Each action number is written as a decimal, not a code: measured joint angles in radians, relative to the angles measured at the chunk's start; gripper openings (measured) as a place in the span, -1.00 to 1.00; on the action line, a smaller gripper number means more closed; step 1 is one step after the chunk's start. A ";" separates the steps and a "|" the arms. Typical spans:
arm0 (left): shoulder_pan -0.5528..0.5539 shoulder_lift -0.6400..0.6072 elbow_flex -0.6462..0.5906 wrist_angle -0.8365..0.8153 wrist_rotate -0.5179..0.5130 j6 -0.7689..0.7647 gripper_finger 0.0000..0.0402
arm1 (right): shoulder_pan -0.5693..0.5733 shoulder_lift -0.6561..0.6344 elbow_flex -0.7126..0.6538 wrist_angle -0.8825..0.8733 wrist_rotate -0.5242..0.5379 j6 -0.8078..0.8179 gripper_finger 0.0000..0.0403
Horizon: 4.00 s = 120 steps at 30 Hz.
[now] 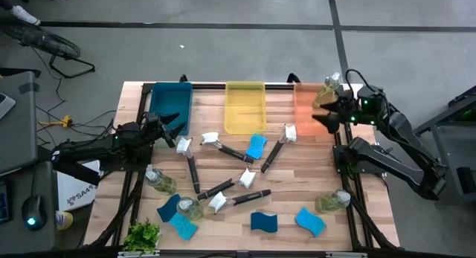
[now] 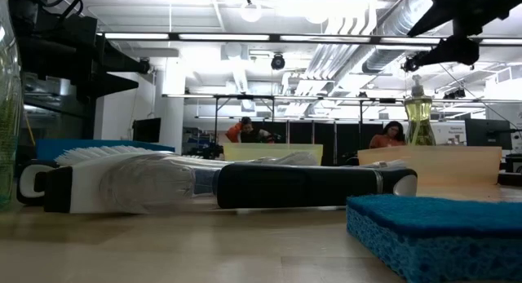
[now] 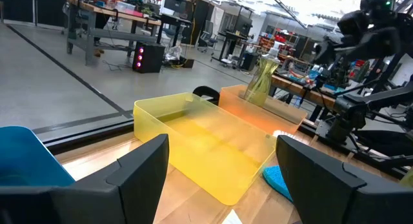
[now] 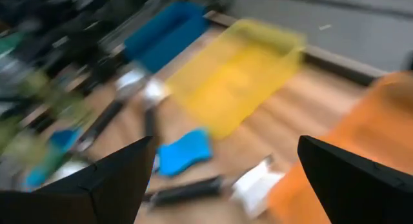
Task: Pick & Place Kitchen Sink Supplies
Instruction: Put the green dishwashing liquid dispenser into the orange bin
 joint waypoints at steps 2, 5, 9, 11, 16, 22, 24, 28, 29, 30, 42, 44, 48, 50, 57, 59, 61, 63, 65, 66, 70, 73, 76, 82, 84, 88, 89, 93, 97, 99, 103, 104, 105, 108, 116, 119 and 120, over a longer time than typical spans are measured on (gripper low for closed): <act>0.000 0.000 0.000 0.000 0.000 0.000 0.40 | 0.000 -0.007 0.000 -0.036 -0.079 -0.023 0.86; 0.000 0.000 0.000 0.000 0.000 0.000 0.40 | 0.000 -0.015 0.000 -0.099 -0.169 -0.056 0.86; 0.000 0.000 0.000 0.000 0.000 0.000 0.40 | 0.003 -0.017 0.037 -0.231 -0.202 -0.125 0.86; 0.000 0.000 0.000 0.000 0.000 0.000 0.40 | 0.010 -0.017 0.075 -0.294 -0.197 -0.157 0.86; 0.000 0.000 0.000 0.000 0.000 0.000 0.40 | 0.037 -0.017 0.205 -0.424 -0.156 -0.149 0.86; 0.000 0.000 0.000 0.000 0.000 0.000 0.40 | 0.055 -0.015 0.378 -0.648 -0.109 -0.162 0.86; 0.000 0.000 0.000 0.000 0.000 0.000 0.40 | 0.054 -0.015 0.430 -0.723 -0.108 -0.190 0.86; 0.000 0.000 0.000 0.000 0.000 0.000 0.40 | 0.054 -0.020 0.508 -0.794 -0.115 -0.225 0.86; 0.000 0.000 0.000 0.000 0.000 0.000 0.40 | 0.054 -0.026 0.520 -0.794 -0.126 -0.215 0.86; 0.000 0.000 0.000 0.000 0.000 0.000 0.40 | 0.054 -0.029 0.536 -0.799 -0.138 -0.212 0.86; 0.000 0.000 0.000 0.000 0.000 0.000 0.40 | 0.053 0.001 0.641 -0.799 -0.205 -0.212 0.86; 0.000 0.000 0.000 0.000 0.000 0.000 0.40 | 0.051 0.025 0.655 -0.797 -0.204 -0.223 0.86; 0.000 0.000 0.000 0.000 0.000 0.000 0.40 | 0.051 0.079 0.676 -0.794 -0.192 -0.244 0.86; 0.000 0.000 0.000 0.000 0.000 0.000 0.40 | 0.051 0.109 0.681 -0.792 -0.187 -0.254 0.86; 0.000 0.000 0.000 0.000 0.000 0.000 0.40 | 0.056 0.234 0.681 -0.744 -0.153 -0.281 0.86; 0.000 0.000 0.000 0.000 0.000 0.000 0.40 | 0.075 0.271 0.681 -0.692 -0.151 -0.272 0.86; 0.000 0.000 0.000 0.000 0.000 0.000 0.40 | 0.109 0.306 0.681 -0.633 -0.132 -0.248 0.86; 0.000 0.000 0.000 0.000 0.000 0.000 0.40 | 0.161 0.338 0.681 -0.576 -0.077 -0.230 0.86; 0.000 0.000 0.000 0.000 0.000 0.000 0.40 | 0.225 0.367 0.681 -0.525 -0.018 -0.214 0.86; 0.000 0.000 0.000 0.000 0.000 0.000 0.40 | 0.262 0.380 0.681 -0.504 0.012 -0.199 0.86; 0.000 0.000 0.000 0.000 0.000 0.000 0.40 | 0.412 0.435 0.681 -0.459 0.136 -0.143 0.86; 0.000 0.000 0.000 0.000 0.000 0.000 0.40 | 0.529 0.467 0.681 -0.446 0.214 -0.072 0.86; 0.000 0.000 0.000 0.000 0.000 0.000 0.40 | 0.633 0.490 0.681 -0.451 0.269 0.035 0.86; 0.000 0.000 0.000 0.000 0.000 0.000 0.40 | 0.825 0.514 0.681 -0.506 0.367 0.339 0.86; 0.000 0.000 0.000 0.000 0.000 0.000 0.40 | 0.890 0.515 0.681 -0.530 0.410 0.449 0.86; 0.000 0.000 0.000 0.000 0.000 0.000 0.40 | 1.019 0.516 0.681 -0.605 0.493 0.696 0.86; 0.000 0.000 0.000 0.000 0.000 0.000 0.40 | 1.051 0.516 0.681 -0.635 0.509 0.766 0.86; 0.000 0.000 0.000 0.000 0.000 0.000 0.40 | 1.169 0.527 0.681 -0.769 0.528 1.013 0.86; 0.000 0.000 0.000 0.000 0.000 0.000 0.40 | 1.283 0.550 0.673 -0.792 0.527 1.170 0.86; 0.000 0.000 0.000 0.000 0.000 0.000 0.40 | 1.327 0.566 0.672 -0.797 0.516 1.234 0.86; 0.000 0.000 0.000 0.000 0.000 0.000 0.40 | 1.416 0.595 0.672 -0.796 0.479 1.368 0.86; 0.000 0.000 0.000 0.000 0.000 0.000 0.40 | 1.436 0.602 0.672 -0.796 0.469 1.398 0.86; 0.000 0.000 0.000 0.000 0.000 0.000 0.40 | 1.455 0.612 0.672 -0.797 0.460 1.426 0.86; 0.000 0.000 0.000 0.000 0.000 0.000 0.40 | 1.511 0.644 0.672 -0.797 0.420 1.514 0.86; 0.000 0.000 0.000 0.000 0.000 0.000 0.40 | 1.608 0.716 0.672 -0.797 0.319 1.717 0.86; 0.000 0.000 0.000 0.000 0.000 0.000 0.40 | 1.632 0.740 0.672 -0.786 0.287 1.775 0.86; 0.000 0.000 0.000 0.000 0.000 0.000 0.40 | 1.638 0.748 0.672 -0.774 0.285 1.789 0.86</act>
